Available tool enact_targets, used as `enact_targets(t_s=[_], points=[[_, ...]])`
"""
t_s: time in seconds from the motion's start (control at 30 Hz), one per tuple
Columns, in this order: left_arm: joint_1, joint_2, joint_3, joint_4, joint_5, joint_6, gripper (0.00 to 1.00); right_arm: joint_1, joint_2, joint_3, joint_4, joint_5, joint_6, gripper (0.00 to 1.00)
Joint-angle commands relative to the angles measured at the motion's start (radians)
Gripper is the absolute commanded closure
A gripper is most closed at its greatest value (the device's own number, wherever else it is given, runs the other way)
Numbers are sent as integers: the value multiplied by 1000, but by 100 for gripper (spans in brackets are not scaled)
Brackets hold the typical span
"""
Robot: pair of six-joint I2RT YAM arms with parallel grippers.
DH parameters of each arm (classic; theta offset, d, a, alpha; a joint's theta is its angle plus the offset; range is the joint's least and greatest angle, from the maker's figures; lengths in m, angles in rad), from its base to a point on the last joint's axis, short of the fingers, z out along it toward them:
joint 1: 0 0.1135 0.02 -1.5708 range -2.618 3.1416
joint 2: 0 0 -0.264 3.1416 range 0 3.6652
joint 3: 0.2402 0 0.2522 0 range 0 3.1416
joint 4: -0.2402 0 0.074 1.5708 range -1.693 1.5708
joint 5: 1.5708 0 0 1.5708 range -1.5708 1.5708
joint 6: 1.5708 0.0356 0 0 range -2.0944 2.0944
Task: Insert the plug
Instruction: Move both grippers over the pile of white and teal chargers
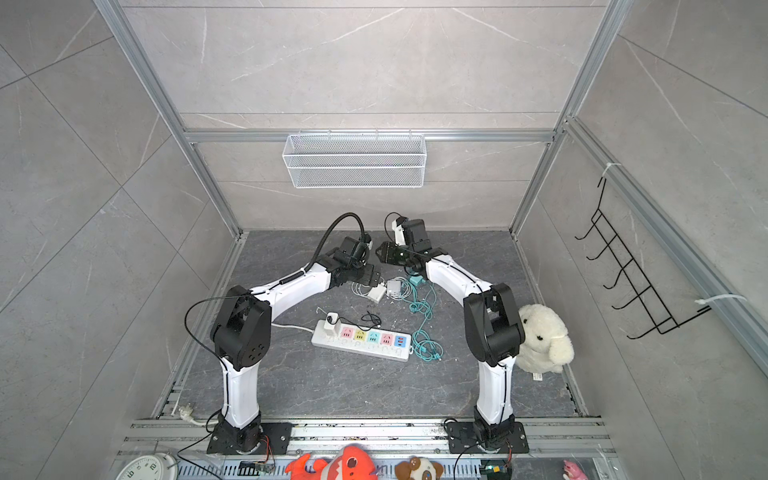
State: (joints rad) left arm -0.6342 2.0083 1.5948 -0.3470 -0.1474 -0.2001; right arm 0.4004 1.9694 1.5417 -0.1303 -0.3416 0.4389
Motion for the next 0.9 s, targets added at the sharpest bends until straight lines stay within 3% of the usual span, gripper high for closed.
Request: enact_targets(t_s=[0.0, 0.4, 0.5, 0.87], points=[[-6, 12, 22, -66, -51, -69, 0, -5, -68, -66, -54, -42, -33, 48], [-70, 22, -49, -70, -10, -217, 1, -6, -391, -373, -188, 33, 24, 49], [-88, 36, -62, -68, -12, -241, 5, -6, -459, -412, -223, 62, 16, 49], [-104, 71, -78, -42, -49, -239, 12, -24, -629, -523, -352, 101, 11, 51]])
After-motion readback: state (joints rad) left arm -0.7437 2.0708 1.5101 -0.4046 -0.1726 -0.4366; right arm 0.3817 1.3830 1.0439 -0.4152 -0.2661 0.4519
